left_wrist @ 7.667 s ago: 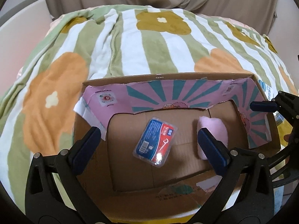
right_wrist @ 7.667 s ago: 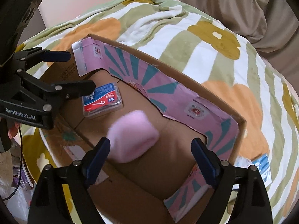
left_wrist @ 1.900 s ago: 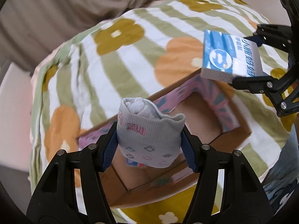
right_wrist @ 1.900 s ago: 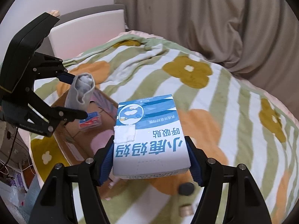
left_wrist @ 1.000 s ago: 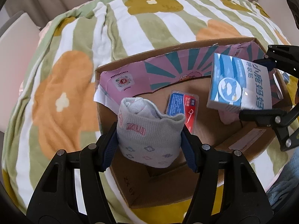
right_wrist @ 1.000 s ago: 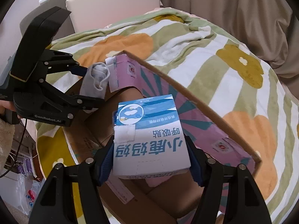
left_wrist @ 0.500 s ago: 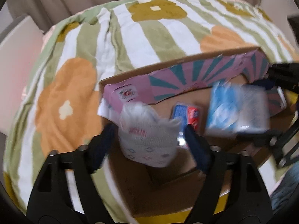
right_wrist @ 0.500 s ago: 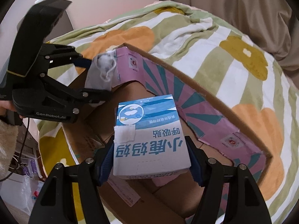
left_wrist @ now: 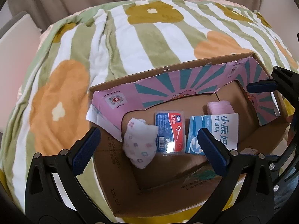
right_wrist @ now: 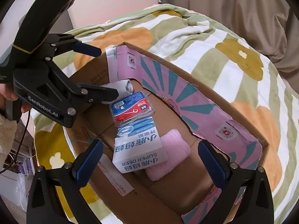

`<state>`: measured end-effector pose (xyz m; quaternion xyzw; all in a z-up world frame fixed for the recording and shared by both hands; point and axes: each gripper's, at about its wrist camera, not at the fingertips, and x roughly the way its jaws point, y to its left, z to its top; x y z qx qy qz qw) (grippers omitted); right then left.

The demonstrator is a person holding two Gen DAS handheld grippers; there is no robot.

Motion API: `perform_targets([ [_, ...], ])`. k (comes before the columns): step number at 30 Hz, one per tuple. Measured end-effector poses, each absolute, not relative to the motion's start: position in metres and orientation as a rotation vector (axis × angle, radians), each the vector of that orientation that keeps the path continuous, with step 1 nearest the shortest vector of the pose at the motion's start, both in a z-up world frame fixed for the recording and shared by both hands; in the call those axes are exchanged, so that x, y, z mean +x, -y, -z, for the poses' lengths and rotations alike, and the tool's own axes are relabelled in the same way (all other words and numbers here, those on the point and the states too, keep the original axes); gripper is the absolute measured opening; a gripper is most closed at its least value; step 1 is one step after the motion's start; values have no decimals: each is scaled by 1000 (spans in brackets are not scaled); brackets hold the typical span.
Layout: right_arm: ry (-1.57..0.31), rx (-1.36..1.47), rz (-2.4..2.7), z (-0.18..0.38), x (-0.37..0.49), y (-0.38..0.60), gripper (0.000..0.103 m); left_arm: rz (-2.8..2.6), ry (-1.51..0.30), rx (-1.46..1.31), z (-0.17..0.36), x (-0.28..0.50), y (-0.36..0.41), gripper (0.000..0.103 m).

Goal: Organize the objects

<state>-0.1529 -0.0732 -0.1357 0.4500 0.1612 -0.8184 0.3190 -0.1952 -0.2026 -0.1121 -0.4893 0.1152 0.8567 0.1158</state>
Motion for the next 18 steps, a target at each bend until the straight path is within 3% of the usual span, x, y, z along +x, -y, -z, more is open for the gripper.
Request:
perform_targets([
  [18, -310, 1104, 2257, 109, -131, 52, 101, -2584, -174, -1389, 92, -179, 195, 103],
])
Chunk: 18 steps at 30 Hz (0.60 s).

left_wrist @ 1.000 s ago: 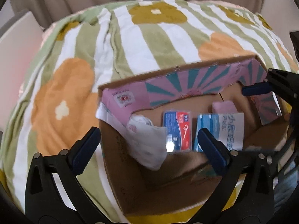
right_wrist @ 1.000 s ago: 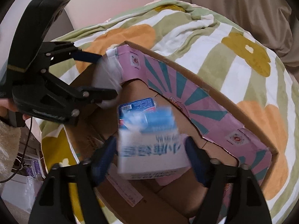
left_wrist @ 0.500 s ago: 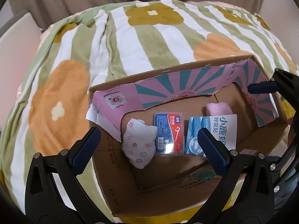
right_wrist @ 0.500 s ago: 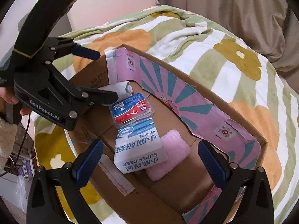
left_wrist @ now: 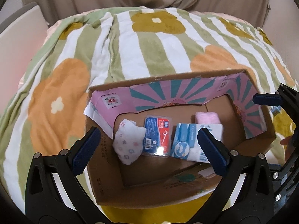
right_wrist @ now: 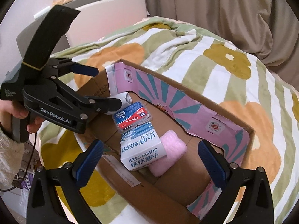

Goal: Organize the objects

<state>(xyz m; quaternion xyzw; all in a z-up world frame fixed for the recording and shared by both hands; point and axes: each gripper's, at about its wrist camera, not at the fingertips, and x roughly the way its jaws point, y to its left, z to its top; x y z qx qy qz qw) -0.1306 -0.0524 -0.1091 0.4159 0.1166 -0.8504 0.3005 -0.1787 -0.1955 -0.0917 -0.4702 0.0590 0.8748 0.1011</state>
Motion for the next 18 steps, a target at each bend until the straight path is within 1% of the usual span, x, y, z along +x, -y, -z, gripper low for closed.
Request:
perform_targets([
  [9, -320, 1014, 2344, 64, -110, 1, 101, -2641, -113, -1275, 41, -152, 162, 103],
  [13, -320, 1023, 2406, 54, -101, -40, 101, -2658, -142, -1209, 24, -139, 125, 103],
  [18, -295, 1022, 2503, 42, -86, -100, 101, -2602, -126, -1166, 15, -123, 74, 103],
])
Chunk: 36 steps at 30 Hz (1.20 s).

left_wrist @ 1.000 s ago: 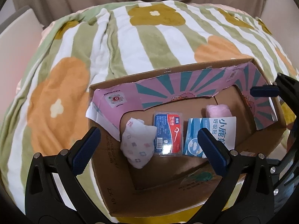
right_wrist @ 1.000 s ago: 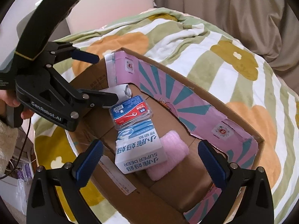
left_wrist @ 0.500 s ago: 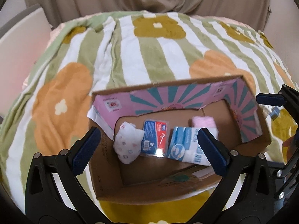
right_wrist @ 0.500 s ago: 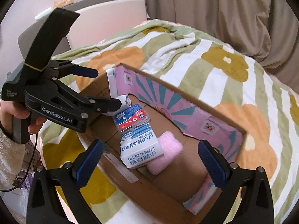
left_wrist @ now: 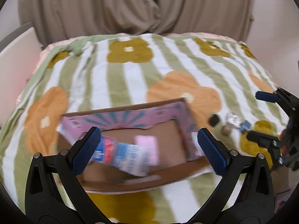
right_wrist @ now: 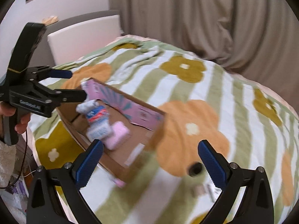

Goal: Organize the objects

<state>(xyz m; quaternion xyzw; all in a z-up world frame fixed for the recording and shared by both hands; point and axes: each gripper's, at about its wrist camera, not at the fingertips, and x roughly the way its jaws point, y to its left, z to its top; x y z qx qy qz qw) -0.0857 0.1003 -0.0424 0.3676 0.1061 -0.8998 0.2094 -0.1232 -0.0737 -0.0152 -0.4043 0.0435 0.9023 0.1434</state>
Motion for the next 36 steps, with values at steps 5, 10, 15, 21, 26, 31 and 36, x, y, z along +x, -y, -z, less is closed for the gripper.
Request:
perform_targets([
  [5, -272, 1048, 2588, 40, -72, -160, 101, -2558, -152, -1119, 13, -104, 17, 103],
  [10, -240, 1070, 2637, 46, -62, -202, 101, -2532, -161, -1090, 18, -92, -30, 103],
  [15, -231, 1097, 2653, 61, -55, -230, 101, -2503, -169, -1092, 35, -87, -72, 103],
  [21, -231, 1161, 2642, 92, -55, -255, 101, -2442, -160, -1104, 68, -84, -112, 103],
  [26, -229, 1210, 2629, 119, -61, -270, 101, -2405, -195, -1152, 106, -89, -139, 103],
  [31, -208, 1243, 2616, 145, -70, -280, 101, -2391, -258, -1157, 136, -93, -160, 100],
  [36, -245, 1269, 2613, 167, -77, -282, 96, -2361, -231, -1166, 162, -105, -177, 93],
])
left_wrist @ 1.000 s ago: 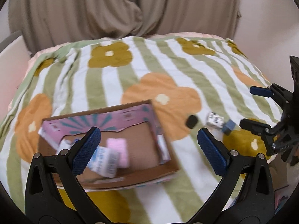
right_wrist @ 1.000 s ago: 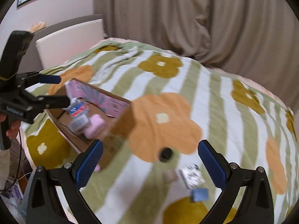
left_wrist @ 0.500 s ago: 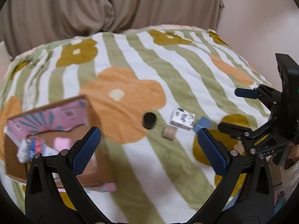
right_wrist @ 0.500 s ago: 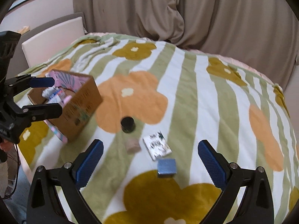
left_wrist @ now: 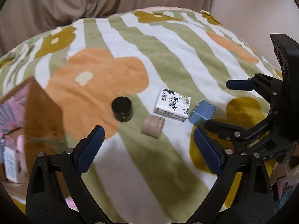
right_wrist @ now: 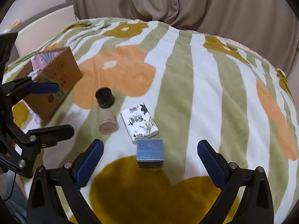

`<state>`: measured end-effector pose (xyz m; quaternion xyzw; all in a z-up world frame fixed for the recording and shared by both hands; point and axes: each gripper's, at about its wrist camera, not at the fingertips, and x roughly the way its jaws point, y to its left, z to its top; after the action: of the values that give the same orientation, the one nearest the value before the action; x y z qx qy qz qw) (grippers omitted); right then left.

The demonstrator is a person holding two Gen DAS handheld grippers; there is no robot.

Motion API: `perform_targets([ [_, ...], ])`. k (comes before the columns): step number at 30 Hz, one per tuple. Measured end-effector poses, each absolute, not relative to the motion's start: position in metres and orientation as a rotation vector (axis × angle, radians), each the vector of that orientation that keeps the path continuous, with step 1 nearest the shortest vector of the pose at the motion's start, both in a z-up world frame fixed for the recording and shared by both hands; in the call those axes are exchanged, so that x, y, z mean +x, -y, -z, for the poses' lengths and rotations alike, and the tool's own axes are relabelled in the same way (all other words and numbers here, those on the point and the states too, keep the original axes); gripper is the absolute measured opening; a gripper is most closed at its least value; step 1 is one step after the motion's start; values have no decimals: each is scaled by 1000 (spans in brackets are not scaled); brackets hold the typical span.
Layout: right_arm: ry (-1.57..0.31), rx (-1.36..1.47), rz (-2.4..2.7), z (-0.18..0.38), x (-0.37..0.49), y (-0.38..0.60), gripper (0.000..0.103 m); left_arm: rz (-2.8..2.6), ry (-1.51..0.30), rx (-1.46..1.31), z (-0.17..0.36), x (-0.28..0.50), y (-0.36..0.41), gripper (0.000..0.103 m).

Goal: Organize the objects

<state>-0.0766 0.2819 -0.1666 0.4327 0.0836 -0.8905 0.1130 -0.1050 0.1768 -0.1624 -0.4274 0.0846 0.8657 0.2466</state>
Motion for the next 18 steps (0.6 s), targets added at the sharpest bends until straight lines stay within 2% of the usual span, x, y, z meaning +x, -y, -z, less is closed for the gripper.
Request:
perform_targets([
  [6, -292, 1312, 2611, 188, -84, -286, 86, -2336, -232, -1187, 187, -120, -190, 87],
  [8, -284, 1321, 2603, 193, -85, -289, 84, -2327, -237, -1188, 192, -123, -192, 78],
  [11, -282, 1328, 2590, 198, -86, -290, 79, -2313, -248, -1198, 199, -128, -196, 76],
  [12, -292, 1328, 2588, 200, -87, -290, 74, -2307, -246, -1198, 200, -129, -197, 75],
  [14, -303, 1329, 2582, 202, -88, -289, 71, -2292, -248, -1200, 204, -131, -200, 68],
  [18, -310, 1333, 2573, 204, -89, -288, 65, -2279, -265, -1205, 210, -133, -204, 63],
])
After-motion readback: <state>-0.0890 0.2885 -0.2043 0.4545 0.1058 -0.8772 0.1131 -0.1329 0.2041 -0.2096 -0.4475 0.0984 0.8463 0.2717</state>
